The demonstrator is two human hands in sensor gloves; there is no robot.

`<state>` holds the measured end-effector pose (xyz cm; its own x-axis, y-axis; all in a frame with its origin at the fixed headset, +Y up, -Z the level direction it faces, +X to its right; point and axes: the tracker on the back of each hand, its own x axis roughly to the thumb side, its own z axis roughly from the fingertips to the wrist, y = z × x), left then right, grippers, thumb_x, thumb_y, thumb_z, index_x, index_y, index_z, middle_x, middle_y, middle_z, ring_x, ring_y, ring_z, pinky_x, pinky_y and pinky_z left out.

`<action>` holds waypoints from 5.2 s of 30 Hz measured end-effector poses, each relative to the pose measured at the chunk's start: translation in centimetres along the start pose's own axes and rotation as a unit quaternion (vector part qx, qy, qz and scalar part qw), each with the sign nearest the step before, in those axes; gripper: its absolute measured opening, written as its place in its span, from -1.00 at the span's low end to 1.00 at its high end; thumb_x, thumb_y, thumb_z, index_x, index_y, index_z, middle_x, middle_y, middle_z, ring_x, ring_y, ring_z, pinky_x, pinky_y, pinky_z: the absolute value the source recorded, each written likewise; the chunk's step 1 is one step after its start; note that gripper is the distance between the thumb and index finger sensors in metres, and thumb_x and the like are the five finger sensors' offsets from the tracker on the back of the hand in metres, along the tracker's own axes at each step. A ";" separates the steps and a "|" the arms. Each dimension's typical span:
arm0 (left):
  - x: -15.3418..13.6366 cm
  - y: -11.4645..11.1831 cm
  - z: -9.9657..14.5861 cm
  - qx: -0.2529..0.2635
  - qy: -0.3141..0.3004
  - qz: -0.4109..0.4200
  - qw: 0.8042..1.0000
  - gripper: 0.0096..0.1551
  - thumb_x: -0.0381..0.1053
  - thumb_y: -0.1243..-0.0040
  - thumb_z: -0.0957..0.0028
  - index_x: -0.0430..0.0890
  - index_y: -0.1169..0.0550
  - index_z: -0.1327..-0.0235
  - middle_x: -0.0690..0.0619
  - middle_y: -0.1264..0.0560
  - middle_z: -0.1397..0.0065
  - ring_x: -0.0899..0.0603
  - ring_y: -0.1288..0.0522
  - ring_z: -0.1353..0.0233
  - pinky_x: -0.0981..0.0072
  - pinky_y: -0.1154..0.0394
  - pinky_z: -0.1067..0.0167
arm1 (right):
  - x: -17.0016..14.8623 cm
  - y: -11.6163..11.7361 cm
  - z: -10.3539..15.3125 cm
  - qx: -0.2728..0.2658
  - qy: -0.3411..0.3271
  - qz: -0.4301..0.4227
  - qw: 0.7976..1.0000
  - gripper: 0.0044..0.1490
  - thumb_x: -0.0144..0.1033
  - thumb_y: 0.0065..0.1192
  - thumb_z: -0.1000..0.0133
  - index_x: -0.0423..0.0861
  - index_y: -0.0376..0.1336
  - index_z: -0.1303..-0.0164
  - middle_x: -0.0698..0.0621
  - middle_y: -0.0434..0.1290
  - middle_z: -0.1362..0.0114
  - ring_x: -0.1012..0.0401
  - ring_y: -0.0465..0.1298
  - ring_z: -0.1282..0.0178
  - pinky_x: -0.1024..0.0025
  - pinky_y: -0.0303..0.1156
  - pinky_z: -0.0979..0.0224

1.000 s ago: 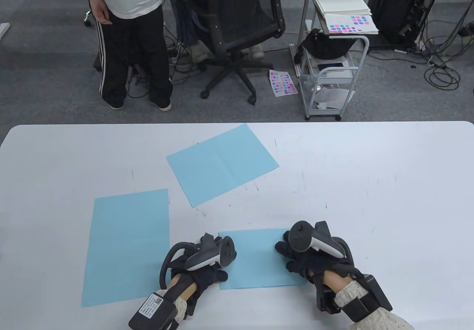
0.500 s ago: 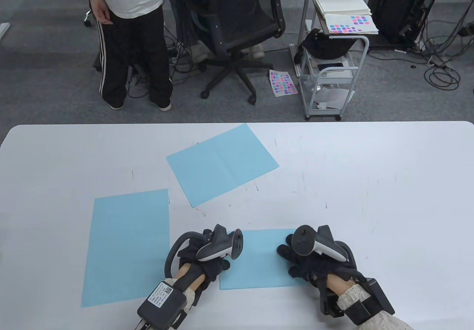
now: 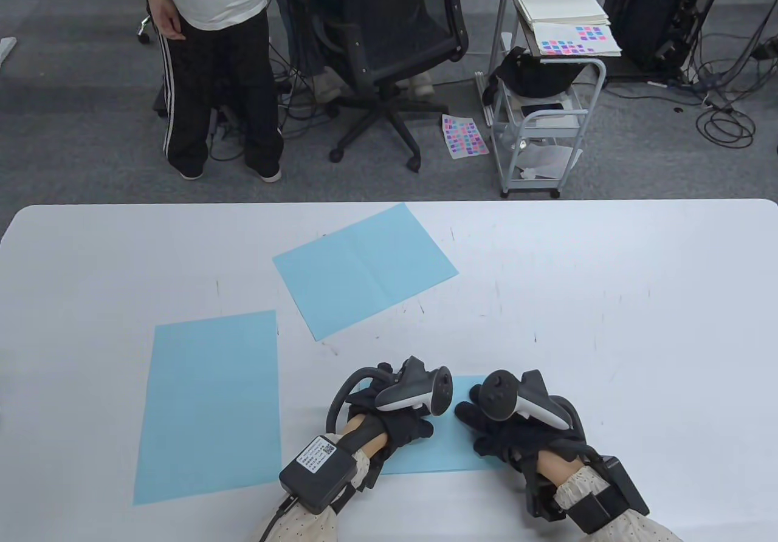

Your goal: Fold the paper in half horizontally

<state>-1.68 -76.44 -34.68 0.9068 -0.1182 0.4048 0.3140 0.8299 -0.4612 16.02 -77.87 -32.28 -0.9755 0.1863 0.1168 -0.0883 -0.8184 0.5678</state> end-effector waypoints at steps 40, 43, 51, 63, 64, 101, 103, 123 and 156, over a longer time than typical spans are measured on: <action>-7.7 -2.9 1.4 -0.037 0.074 0.043 0.996 -0.24 0.34 -0.01 0.15 0.60 -0.03 -0.33 0.61 0.11 -0.62 0.12 0.12 -0.74 0.01 0.02 -0.72 | -0.3 0.2 0.1 -0.002 0.010 0.001 1.000 -0.16 -0.02 0.14 -0.06 0.52 -0.15 -0.46 0.43 -0.33 -0.70 0.04 -0.44 -0.71 -0.24 -0.51 -0.59; -8.3 -3.0 1.6 -0.039 0.080 0.050 0.995 -0.25 0.33 -0.01 0.14 0.60 -0.04 -0.33 0.60 0.11 -0.62 0.12 0.11 -0.74 0.01 0.01 -0.72 | -0.2 0.2 0.1 -0.002 0.009 0.001 1.000 -0.16 -0.02 0.14 -0.06 0.51 -0.15 -0.46 0.43 -0.33 -0.70 0.04 -0.44 -0.71 -0.24 -0.51 -0.59; -9.2 -3.6 2.0 -0.042 0.091 0.063 0.993 -0.24 0.34 -0.01 0.14 0.61 -0.02 -0.32 0.60 0.13 -0.61 0.13 0.12 -0.74 0.01 0.01 -0.72 | -0.2 0.2 0.2 -0.002 0.009 0.002 1.000 -0.16 -0.02 0.14 -0.06 0.51 -0.15 -0.46 0.43 -0.34 -0.70 0.04 -0.44 -0.71 -0.24 -0.51 -0.59; -10.0 -2.7 3.7 -0.004 0.105 0.071 0.992 -0.22 0.34 -0.01 0.15 0.57 -0.05 -0.37 0.52 0.12 -0.66 0.10 0.14 -0.74 -0.01 0.01 -0.72 | -0.2 0.2 0.2 -0.001 0.008 0.000 1.000 -0.16 -0.03 0.15 -0.05 0.51 -0.15 -0.45 0.43 -0.33 -0.70 0.03 -0.44 -0.71 -0.24 -0.51 -0.59; -10.0 -2.5 4.2 0.013 0.106 0.071 0.992 -0.21 0.35 -0.01 0.15 0.57 -0.03 -0.38 0.51 0.14 -0.66 0.09 0.16 -0.74 -0.01 0.02 -0.72 | -0.2 0.2 0.1 -0.001 0.008 -0.001 1.000 -0.16 -0.03 0.15 -0.05 0.51 -0.15 -0.45 0.43 -0.33 -0.70 0.04 -0.44 -0.71 -0.24 -0.50 -0.59; -13.8 -3.9 10.5 0.243 0.163 0.119 0.949 -0.10 0.43 -0.01 0.23 0.60 0.05 -0.39 0.46 0.23 -0.70 -0.03 0.30 -0.75 -0.17 0.18 -0.70 | 4.0 -3.7 -0.5 -0.047 -0.009 -0.013 0.999 -0.13 -0.07 0.18 -0.07 0.31 -0.09 -0.57 0.20 -0.38 -0.75 -0.05 -0.58 -0.64 -0.29 -0.51 -0.57; -13.8 -4.0 10.5 0.241 0.162 0.120 0.949 -0.10 0.43 -0.01 0.23 0.60 0.05 -0.39 0.46 0.23 -0.70 -0.03 0.30 -0.75 -0.18 0.18 -0.70 | 5.3 -4.6 -1.0 -0.067 -0.010 -0.022 0.997 -0.13 -0.09 0.18 -0.07 0.30 -0.10 -0.57 0.20 -0.38 -0.75 -0.05 -0.57 -0.65 -0.29 -0.51 -0.57; -13.7 -4.2 10.4 0.221 0.149 0.123 0.956 -0.08 0.43 -0.01 0.24 0.57 0.06 -0.41 0.41 0.23 -0.71 -0.04 0.29 -0.75 -0.18 0.16 -0.70 | 7.9 -3.9 -5.9 -0.043 0.057 0.042 0.997 -0.05 -0.31 0.31 -0.06 0.15 -0.11 -0.58 0.07 -0.10 -0.73 -0.08 -0.30 -0.71 -0.31 -0.40 -0.60; -14.9 -4.5 10.4 0.200 0.160 0.147 0.955 -0.07 0.43 -0.02 0.24 0.55 0.05 -0.43 0.37 0.24 -0.71 -0.05 0.29 -0.75 -0.18 0.15 -0.70 | 8.5 -4.9 -7.0 -0.063 0.057 0.117 0.990 -0.39 -0.25 0.37 0.01 0.22 0.12 -0.18 0.10 0.11 -0.40 -0.05 -0.12 -0.67 -0.28 -0.29 -0.61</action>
<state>-19.54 -72.76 -30.38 0.9989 0.0446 0.0127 -0.0422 0.9872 -0.1536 6.75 -76.07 -39.72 -0.9880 -0.0726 0.1364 0.1250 -0.8945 0.4292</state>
